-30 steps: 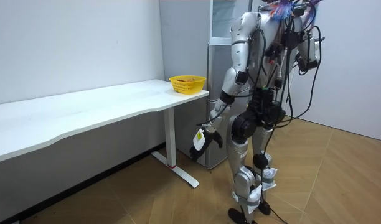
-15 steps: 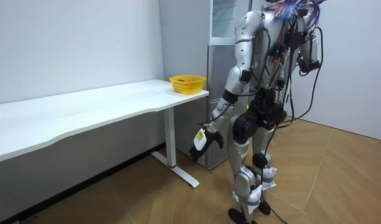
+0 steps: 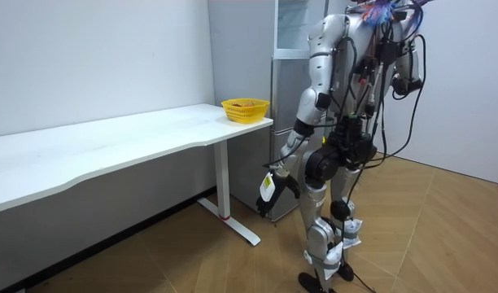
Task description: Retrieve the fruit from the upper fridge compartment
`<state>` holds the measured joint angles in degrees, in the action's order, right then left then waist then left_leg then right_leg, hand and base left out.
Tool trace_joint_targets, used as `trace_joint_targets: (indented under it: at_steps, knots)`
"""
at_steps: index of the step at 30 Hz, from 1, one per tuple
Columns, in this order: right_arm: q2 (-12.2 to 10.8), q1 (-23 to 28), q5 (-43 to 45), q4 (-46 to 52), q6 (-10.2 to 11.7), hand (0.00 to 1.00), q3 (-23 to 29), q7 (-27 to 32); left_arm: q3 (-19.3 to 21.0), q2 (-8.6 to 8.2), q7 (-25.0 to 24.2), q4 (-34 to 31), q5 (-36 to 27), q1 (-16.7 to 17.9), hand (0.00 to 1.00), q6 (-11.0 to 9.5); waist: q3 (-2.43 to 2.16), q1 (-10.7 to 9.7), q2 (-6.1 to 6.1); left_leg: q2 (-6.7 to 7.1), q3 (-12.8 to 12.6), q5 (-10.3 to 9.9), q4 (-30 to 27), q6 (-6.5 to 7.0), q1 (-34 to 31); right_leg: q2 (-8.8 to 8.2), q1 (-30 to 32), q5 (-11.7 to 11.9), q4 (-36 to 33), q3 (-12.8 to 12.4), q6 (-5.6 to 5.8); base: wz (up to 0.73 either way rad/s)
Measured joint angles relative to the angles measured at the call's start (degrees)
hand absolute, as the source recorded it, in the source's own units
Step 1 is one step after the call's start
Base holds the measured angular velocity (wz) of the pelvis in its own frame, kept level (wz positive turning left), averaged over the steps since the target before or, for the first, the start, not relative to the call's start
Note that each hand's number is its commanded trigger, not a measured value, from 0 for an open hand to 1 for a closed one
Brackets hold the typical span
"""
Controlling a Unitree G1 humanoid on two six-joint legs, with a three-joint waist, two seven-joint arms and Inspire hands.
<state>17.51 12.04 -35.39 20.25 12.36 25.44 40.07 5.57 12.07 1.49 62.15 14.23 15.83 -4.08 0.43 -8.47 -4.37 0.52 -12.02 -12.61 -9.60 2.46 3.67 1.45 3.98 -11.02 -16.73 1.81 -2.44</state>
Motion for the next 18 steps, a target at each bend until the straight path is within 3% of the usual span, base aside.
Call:
trace_joint_targets:
  at_steps: [10,14,18]
  knots:
    - [1.86,-6.25,5.45,3.37,0.06,0.00,-0.71,-5.03,-0.11,-0.11,-0.53,0.32,4.01,-0.28,0.00,0.02,-0.28,1.45,0.17,-0.15,1.31,0.05,-0.04,-0.09,0.11,0.21,-1.25,0.37,1.43,0.63,-0.03,0.07]
    - [2.96,-7.13,6.95,3.47,0.12,0.00,-1.42,-6.66,-0.12,-0.07,-0.27,0.33,4.06,-0.48,0.00,0.06,-0.50,2.48,-0.18,-0.33,1.90,0.08,-0.04,-0.14,0.65,0.00,-2.68,0.60,3.01,1.60,-0.14,0.11]
    - [2.97,-8.95,7.04,3.45,0.12,0.00,-1.71,-8.24,-0.12,-0.06,0.32,0.82,4.42,-0.73,0.00,0.63,-0.31,2.92,-1.10,-0.65,2.84,0.07,-0.04,-0.17,0.85,-0.29,-3.87,0.68,4.18,3.09,-0.11,0.17]
